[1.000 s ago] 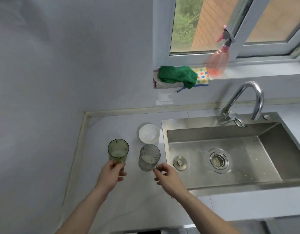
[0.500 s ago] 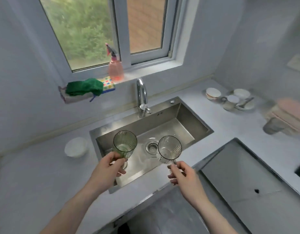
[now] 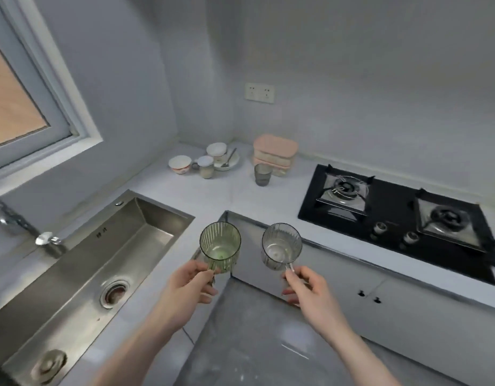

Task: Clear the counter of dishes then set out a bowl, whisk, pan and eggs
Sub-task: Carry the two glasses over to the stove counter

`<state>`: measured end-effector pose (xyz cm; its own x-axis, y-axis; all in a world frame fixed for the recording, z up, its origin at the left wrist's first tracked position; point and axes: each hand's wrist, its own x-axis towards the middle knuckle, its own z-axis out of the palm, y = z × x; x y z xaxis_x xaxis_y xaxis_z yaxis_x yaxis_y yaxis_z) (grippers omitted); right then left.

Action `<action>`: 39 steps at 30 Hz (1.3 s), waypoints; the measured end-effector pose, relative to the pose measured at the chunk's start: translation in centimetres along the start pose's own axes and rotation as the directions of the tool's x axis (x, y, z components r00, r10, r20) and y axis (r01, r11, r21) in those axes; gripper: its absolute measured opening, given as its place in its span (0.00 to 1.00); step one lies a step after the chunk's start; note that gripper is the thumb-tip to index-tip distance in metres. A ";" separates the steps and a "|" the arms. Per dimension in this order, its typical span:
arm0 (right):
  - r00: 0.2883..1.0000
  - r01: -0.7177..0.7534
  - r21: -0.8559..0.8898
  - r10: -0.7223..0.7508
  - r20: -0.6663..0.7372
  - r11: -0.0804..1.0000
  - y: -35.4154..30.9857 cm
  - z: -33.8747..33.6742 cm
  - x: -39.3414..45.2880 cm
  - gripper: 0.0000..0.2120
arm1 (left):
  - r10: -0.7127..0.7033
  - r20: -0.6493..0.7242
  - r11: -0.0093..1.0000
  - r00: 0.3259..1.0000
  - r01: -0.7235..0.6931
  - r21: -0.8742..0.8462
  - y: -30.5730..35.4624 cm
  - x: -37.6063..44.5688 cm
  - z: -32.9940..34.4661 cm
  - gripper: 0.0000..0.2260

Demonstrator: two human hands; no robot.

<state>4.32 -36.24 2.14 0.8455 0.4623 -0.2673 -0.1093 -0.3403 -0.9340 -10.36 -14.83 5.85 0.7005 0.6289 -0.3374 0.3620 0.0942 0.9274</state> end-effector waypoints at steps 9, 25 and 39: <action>0.927 -0.069 0.198 0.136 -0.350 0.978 5.3 -14.2 -0.8 0.08 | 0.050 0.355 0.981 0.934 -0.113 0.158 4.0 6.0 15.7 0.05; 0.626 -0.089 0.411 0.372 -0.685 0.907 9.7 -30.3 3.4 0.09 | -0.084 0.752 0.909 0.654 -0.259 0.327 8.5 16.5 40.6 0.06; 0.396 -0.013 0.526 0.488 -0.778 0.850 14.9 -42.3 0.2 0.10 | -0.188 0.878 0.865 0.440 -0.349 0.360 10.1 14.1 61.5 0.07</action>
<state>24.95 -75.82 -1.82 0.6885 -0.6195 -0.3770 -0.3793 0.1356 -0.9153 41.03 -52.42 0.55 0.7804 -0.4188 -0.4643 0.2897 -0.4159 0.8620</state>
